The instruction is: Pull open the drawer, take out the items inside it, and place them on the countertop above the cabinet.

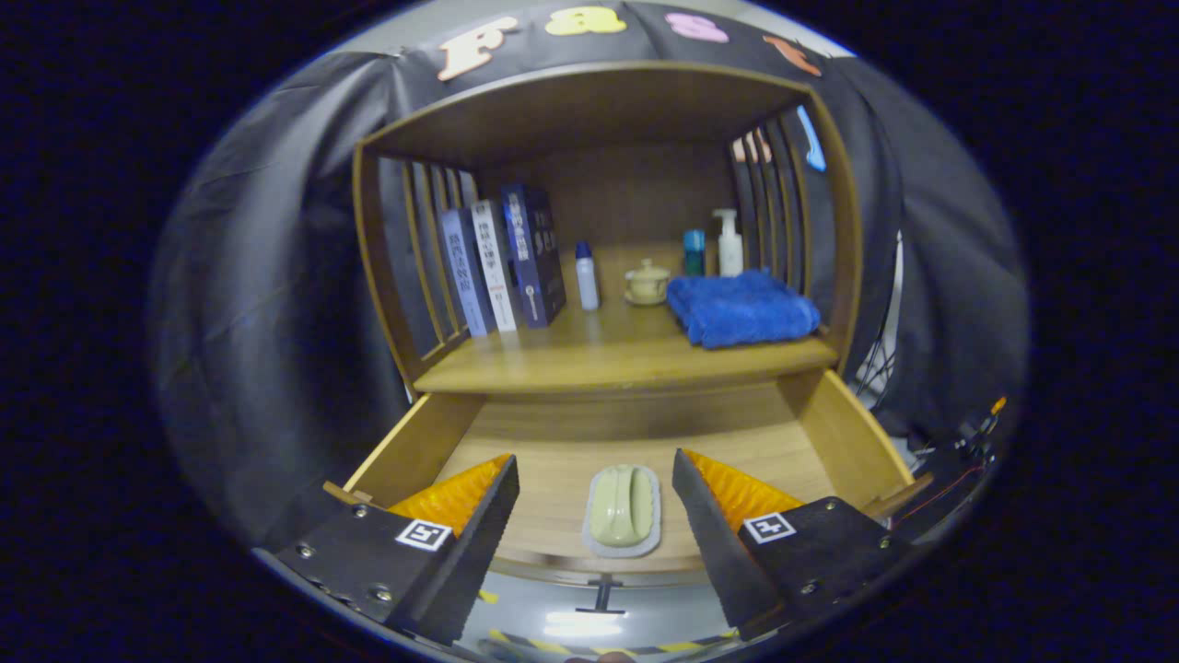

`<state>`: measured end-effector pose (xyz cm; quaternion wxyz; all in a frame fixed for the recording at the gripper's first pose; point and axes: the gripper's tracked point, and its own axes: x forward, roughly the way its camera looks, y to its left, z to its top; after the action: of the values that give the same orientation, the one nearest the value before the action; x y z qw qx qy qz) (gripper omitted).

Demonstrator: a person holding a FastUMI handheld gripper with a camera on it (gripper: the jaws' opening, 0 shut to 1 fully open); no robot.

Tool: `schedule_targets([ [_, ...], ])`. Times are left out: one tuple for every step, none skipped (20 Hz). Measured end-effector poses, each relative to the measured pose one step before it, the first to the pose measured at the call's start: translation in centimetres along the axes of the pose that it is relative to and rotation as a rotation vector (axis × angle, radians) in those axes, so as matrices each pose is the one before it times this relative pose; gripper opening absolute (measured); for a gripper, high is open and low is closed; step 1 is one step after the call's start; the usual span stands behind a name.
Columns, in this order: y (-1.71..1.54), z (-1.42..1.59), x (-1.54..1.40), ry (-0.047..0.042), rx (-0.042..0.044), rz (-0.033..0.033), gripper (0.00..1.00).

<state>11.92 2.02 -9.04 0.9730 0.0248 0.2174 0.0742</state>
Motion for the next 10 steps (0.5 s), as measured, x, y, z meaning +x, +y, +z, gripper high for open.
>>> schedule_targets([
  [-0.111,-0.41,1.532,0.05424,0.0094,0.00535,1.0],
  [-0.231,-0.073,1.497,0.02576,0.00796,-0.00007,1.0],
  [-0.376,-0.327,1.337,0.03811,-0.01063,-0.01873,1.0],
  [-0.555,-0.07,0.952,0.02012,-0.01967,-0.02567,0.99],
  [-0.479,-0.354,1.039,0.02103,-0.02479,-0.01512,1.0],
  [-0.199,-0.417,0.915,0.02747,-0.01991,-0.00998,1.0],
  [-0.191,-0.598,0.906,0.03672,-0.00957,-0.00561,0.99],
  [0.292,-0.652,0.932,0.03551,-0.00309,0.00914,0.99],
  [0.032,-0.546,0.502,0.02864,0.0046,0.00487,0.95],
  [-0.005,-0.371,0.718,0.02383,0.01042,-0.00277,0.85],
])
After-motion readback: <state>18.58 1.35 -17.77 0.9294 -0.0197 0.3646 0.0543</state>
